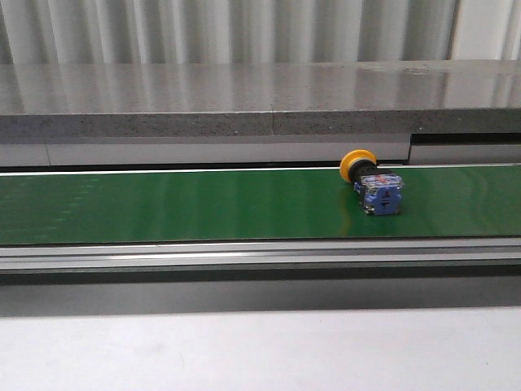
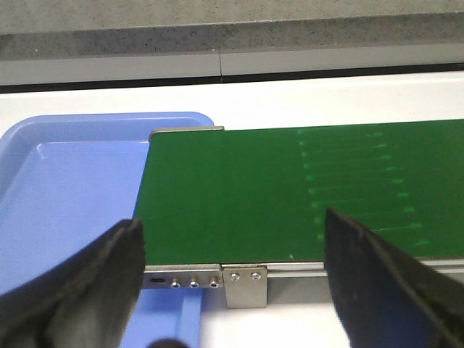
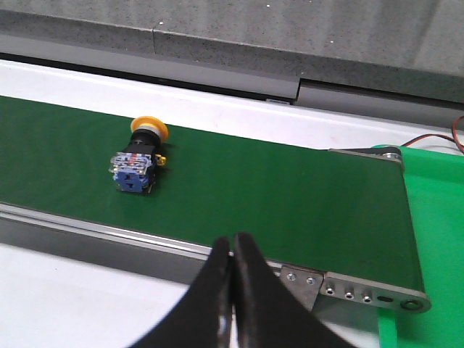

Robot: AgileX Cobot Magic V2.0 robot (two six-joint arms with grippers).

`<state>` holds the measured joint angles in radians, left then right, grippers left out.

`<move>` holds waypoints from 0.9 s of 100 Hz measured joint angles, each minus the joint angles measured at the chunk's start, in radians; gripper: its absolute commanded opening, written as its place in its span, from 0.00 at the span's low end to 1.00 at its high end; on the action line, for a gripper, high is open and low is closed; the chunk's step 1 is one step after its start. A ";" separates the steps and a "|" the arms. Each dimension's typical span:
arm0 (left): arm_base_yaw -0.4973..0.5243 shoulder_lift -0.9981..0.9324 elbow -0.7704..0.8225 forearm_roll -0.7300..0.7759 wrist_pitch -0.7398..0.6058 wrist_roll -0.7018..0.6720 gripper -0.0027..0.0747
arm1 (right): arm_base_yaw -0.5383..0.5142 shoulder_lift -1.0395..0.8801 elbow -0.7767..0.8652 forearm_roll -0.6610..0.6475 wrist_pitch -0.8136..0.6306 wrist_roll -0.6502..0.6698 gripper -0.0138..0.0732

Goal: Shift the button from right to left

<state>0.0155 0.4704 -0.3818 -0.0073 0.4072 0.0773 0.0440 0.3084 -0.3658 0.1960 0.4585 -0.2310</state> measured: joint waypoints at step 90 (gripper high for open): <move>-0.190 0.523 -0.476 -0.110 0.293 0.000 0.74 | 0.000 0.000 0.000 0.000 -0.002 -0.001 0.08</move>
<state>-0.1742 0.9939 -0.8573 -0.1175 0.7002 0.0773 0.0440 0.3084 -0.3658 0.1960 0.4570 -0.2317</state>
